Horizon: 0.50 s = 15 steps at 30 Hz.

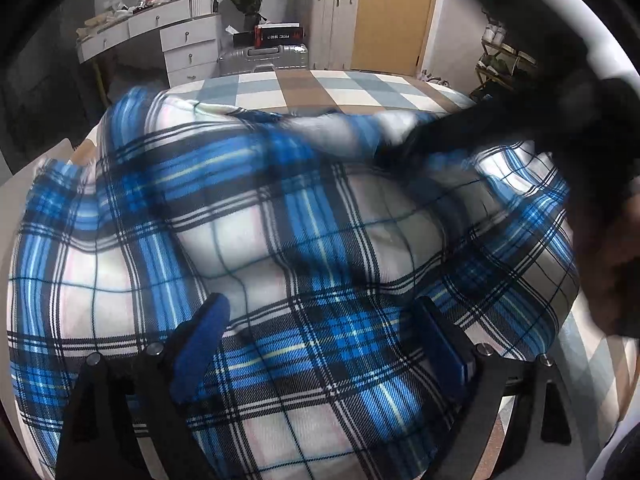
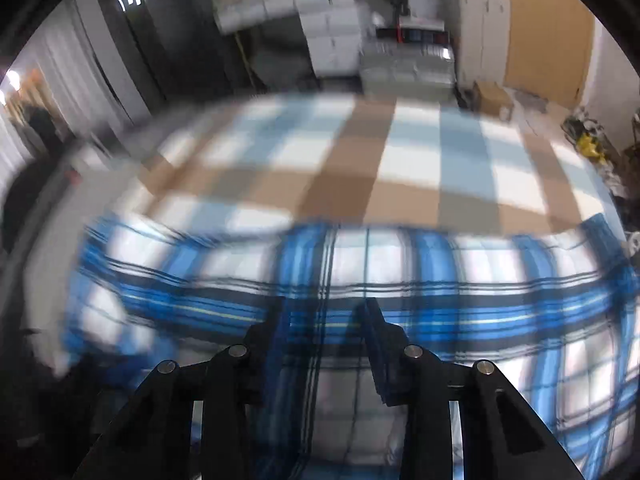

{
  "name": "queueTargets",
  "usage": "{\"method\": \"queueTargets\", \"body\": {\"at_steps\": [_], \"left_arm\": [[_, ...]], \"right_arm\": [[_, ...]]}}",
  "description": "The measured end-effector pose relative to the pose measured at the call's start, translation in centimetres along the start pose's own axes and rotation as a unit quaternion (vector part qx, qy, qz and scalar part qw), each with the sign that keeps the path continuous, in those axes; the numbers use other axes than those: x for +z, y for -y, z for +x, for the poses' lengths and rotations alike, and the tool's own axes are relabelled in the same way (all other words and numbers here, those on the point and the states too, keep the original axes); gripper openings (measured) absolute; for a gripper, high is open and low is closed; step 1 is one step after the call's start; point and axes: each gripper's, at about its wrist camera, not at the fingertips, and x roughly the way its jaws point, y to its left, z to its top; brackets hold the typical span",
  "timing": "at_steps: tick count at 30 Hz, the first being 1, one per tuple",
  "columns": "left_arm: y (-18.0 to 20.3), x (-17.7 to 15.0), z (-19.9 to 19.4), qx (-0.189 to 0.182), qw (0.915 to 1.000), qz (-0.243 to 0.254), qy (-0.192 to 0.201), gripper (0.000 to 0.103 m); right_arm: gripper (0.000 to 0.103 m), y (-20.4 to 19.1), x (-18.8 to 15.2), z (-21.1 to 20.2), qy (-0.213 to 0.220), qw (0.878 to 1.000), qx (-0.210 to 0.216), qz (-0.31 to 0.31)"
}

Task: Fold large clothes
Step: 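Press and smooth the folded shirt with both open tools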

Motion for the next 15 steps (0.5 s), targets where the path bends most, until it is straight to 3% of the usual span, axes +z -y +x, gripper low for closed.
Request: {"method": "queueTargets", "body": {"at_steps": [1, 3, 5, 7, 9, 11, 12, 13, 15], "left_arm": [[0.0, -0.1, -0.1, -0.004, 1.0, 0.0, 0.003, 0.091], [-0.2, -0.1, -0.3, -0.014, 0.9999, -0.004, 0.003, 0.091], [-0.8, -0.3, -0.7, -0.033, 0.9992, -0.019, 0.011, 0.091], [-1.8, -0.7, -1.6, -0.053, 0.9968, -0.052, 0.031, 0.092], [-2.8, -1.3, -2.9, -0.041, 0.9942, -0.082, 0.057, 0.092], [-3.5, -1.8, -3.9, -0.02, 0.9917, -0.101, 0.076, 0.092], [-3.7, -2.1, -4.2, -0.011, 0.9905, -0.111, 0.081, 0.092], [-4.1, -2.2, -4.3, -0.006, 0.9893, -0.123, 0.078, 0.092], [-4.5, -2.3, -4.1, -0.015, 0.9883, -0.135, 0.068, 0.092]], "right_arm": [[0.036, -0.3, 0.1, -0.2, 0.026, 0.999, -0.013, -0.017], [0.036, -1.2, 0.7, 0.5, -0.002, 0.999, -0.035, -0.031], [0.029, -2.3, 1.1, -1.0, 0.016, 0.999, 0.012, -0.025], [0.031, -4.7, 1.2, -2.6, 0.047, 0.996, 0.022, -0.067], [0.031, -6.5, 0.7, -2.4, 0.042, 0.993, 0.03, -0.102], [0.029, -7.6, -0.6, 1.9, -0.025, 0.993, 0.013, -0.117], [0.03, -7.5, -1.0, 3.2, -0.034, 0.992, 0.006, -0.12], [0.031, -7.5, -1.4, 3.7, -0.002, 0.992, 0.006, -0.127], [0.029, -7.2, -1.4, 5.3, -0.015, 0.992, 0.004, -0.124]]}}
